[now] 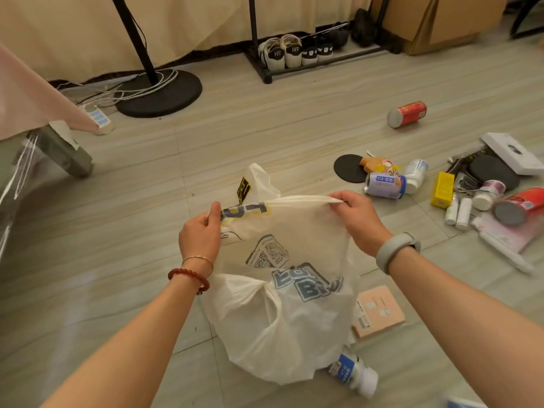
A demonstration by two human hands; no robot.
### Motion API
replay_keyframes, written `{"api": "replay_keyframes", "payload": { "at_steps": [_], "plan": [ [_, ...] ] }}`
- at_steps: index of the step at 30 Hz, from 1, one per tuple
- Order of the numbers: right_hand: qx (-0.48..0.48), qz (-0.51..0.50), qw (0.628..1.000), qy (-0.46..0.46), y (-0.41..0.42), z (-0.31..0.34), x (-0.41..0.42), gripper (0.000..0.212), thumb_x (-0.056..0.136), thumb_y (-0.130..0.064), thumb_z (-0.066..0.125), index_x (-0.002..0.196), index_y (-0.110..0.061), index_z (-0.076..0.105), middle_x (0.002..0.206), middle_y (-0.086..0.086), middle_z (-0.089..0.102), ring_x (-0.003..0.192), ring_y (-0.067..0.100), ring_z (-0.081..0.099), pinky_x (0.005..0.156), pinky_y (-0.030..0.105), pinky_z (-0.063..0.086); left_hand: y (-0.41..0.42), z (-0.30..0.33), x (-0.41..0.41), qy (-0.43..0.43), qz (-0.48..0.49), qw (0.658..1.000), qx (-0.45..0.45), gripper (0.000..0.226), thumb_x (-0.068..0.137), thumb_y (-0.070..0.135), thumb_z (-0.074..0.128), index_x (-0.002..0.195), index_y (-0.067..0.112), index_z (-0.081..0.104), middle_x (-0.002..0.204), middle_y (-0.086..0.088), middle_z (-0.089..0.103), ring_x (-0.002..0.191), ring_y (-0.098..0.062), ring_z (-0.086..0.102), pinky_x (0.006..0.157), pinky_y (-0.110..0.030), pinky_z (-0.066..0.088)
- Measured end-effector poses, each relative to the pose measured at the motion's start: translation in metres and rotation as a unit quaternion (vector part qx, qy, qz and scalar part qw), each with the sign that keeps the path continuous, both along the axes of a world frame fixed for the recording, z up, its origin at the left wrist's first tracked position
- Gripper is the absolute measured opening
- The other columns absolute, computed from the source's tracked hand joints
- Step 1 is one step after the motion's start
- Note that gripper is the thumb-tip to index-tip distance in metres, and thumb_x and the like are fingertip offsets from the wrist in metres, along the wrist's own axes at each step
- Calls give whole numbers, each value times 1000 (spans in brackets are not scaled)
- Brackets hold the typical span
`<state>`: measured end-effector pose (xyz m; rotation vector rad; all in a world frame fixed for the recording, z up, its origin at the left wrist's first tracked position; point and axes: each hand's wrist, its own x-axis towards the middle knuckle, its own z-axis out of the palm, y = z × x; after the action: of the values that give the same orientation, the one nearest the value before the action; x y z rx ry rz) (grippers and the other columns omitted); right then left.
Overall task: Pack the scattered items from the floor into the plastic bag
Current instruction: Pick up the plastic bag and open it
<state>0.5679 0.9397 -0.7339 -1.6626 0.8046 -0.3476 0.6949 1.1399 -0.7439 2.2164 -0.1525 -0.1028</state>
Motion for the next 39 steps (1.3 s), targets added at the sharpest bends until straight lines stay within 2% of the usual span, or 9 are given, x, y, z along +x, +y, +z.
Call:
{"api": "replay_keyframes", "payload": {
  "at_steps": [4,7,10,15,20,22,27,31,39],
  "plan": [
    [196,-13,978,-65,8,15,12,17,92,-4,45,88,-14,58,77,3,59,66,13,56,54,21,50,2,-4,6,17,59,997,52,40,91,42,45,62,13,49,83,-10,55,75,-28,50,66,-34,40],
    [141,-24,989,-30,16,10,14,5,93,-13,46,96,-15,49,83,5,55,70,15,54,58,26,48,-5,9,-2,-187,-31,981,51,40,90,40,40,117,13,53,128,-11,49,117,-26,45,98,-42,33],
    [74,3,997,-11,22,7,18,4,92,-14,48,96,-12,47,83,4,52,74,16,51,63,26,44,-25,30,-20,-364,-262,893,47,61,88,54,34,135,15,35,136,-9,47,124,-17,37,104,-34,27],
    [36,37,999,-6,19,13,16,13,85,-21,61,94,-16,54,97,0,54,89,19,55,72,26,46,-32,17,-33,-283,-269,915,107,58,78,59,38,120,25,58,84,-10,73,74,-30,67,63,-34,51],
    [-366,28,923,114,32,17,1,37,87,-37,54,121,-22,52,125,5,48,119,25,42,96,42,33,-26,29,-19,-222,-29,968,112,34,93,40,43,93,12,64,71,-10,62,66,-26,53,60,-29,32],
    [-407,39,898,161,41,20,4,47,88,-49,46,128,-24,46,130,5,46,122,26,38,96,43,32,-26,33,-20,-188,8,978,94,34,95,38,38,93,11,58,71,-10,58,67,-26,49,61,-31,32],
    [-196,38,957,208,48,2,9,76,86,-50,50,144,-22,10,148,15,20,135,37,22,104,52,30,-24,39,-24,-115,40,991,-60,25,97,29,34,81,13,45,59,7,44,58,-17,42,57,-29,28],
    [-115,-38,988,91,39,-15,5,22,93,-12,43,113,-4,50,105,17,55,98,33,53,78,38,43,-17,43,-22,-86,57,989,-106,28,98,27,32,79,10,44,61,8,41,59,-14,41,55,-30,32],
    [114,122,985,-29,15,14,2,15,88,-4,54,80,-16,60,71,3,62,51,4,62,49,17,50,43,28,22,-3,195,978,71,31,94,26,34,104,8,58,117,-19,57,112,-35,47,96,-44,35]
  ]
}}
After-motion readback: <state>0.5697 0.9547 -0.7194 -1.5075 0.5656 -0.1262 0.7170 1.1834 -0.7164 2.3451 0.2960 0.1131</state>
